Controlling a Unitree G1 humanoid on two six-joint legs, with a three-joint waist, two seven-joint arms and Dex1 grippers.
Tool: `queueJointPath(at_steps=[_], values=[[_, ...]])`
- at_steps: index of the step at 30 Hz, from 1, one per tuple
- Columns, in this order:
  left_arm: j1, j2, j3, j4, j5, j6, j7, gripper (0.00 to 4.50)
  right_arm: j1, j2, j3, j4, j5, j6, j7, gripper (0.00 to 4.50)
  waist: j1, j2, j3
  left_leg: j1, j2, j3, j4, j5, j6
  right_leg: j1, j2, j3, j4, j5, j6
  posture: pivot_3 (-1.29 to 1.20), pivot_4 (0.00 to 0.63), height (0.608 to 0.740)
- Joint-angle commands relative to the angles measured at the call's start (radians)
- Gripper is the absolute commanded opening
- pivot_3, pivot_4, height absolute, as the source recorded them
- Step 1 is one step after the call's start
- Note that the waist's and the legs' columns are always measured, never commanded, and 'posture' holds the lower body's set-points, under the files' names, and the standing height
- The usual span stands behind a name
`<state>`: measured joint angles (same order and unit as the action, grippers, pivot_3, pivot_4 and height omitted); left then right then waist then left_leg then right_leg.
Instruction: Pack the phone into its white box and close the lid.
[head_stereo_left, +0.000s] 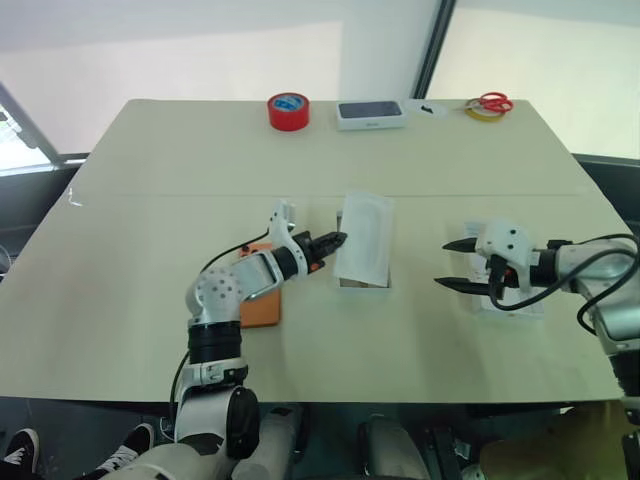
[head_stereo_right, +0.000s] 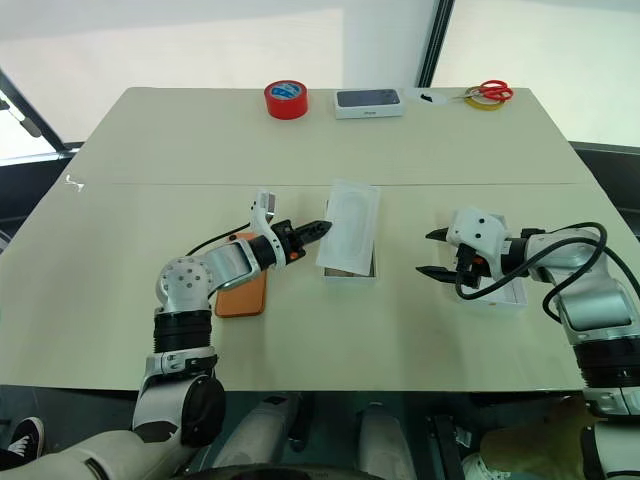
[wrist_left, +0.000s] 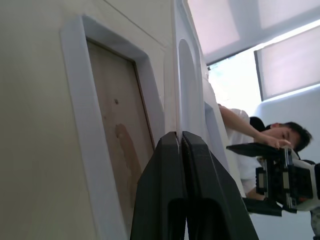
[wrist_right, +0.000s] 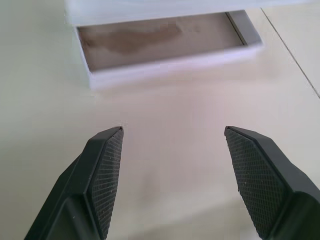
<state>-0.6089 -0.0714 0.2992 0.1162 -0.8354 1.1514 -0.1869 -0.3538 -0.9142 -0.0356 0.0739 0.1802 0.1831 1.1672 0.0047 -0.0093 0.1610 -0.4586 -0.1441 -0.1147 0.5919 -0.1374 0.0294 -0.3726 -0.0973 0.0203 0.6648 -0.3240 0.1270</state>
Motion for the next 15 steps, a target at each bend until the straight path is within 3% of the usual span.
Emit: queueJointPath(at_steps=[1, 15], values=[[0.002, 0.002, -0.011, -0.012, -0.003, -0.016, -0.004, 0.0, -0.006, -0.015, -0.041, -0.01, 0.012, -0.029, -0.014, 3.37, 0.001, 0.0, 0.0, 0.0, 0.0, 0.0, 0.0, 0.0, 0.0, 0.0, 0.0, 0.0, 0.0, 0.0, 0.0, 0.0, 0.15, 0.74], [0.029, -0.019, -0.021, -0.012, 0.013, -0.072, 0.02, 0.0, -0.022, 0.003, -0.021, 0.022, -0.006, -0.073, -0.04, 3.37, 0.008, 0.0, 0.0, 0.0, 0.0, 0.0, 0.001, 0.0, 0.0, -0.001, 0.0, -0.001, -0.001, 0.0, 0.0, 0.0, 0.15, 0.74]])
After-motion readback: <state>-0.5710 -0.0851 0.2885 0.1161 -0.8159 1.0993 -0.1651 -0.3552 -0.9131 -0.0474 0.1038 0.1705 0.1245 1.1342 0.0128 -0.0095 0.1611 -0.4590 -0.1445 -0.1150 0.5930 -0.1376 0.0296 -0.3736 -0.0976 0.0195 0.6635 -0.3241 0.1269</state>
